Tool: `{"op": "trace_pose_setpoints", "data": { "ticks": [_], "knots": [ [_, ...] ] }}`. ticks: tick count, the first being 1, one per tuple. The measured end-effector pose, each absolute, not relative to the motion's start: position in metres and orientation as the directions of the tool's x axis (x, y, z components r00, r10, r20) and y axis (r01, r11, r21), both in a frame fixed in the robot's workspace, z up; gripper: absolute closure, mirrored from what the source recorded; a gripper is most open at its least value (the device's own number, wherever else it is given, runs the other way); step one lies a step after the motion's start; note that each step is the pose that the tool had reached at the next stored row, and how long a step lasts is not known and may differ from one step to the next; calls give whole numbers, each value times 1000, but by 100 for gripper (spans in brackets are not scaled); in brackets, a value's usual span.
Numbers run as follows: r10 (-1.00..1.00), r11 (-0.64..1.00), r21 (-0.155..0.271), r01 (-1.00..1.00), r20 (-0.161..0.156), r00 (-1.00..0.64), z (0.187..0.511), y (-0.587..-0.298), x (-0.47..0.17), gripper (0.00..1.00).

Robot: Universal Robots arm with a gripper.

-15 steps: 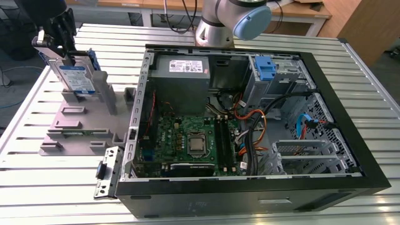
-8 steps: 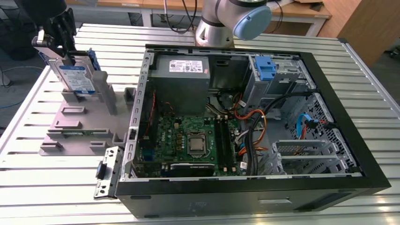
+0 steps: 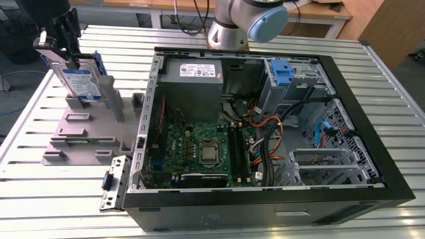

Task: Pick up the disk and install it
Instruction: 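Pick up the disk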

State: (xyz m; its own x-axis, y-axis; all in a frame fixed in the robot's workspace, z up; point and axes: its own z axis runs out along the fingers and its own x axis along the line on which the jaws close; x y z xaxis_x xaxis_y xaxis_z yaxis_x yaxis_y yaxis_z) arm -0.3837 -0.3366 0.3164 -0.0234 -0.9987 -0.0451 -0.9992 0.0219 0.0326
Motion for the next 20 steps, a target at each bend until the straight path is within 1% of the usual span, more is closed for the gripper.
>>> {"op": "trace_pose_setpoints", "data": {
  "ticks": [8, 20],
  "knots": [
    [-999, 22, 32, -999, -45, -23, 325, -337, -384, 65],
    [-999, 22, 32, -999, -45, -23, 347, -337, -384, 65]
  ]
}}
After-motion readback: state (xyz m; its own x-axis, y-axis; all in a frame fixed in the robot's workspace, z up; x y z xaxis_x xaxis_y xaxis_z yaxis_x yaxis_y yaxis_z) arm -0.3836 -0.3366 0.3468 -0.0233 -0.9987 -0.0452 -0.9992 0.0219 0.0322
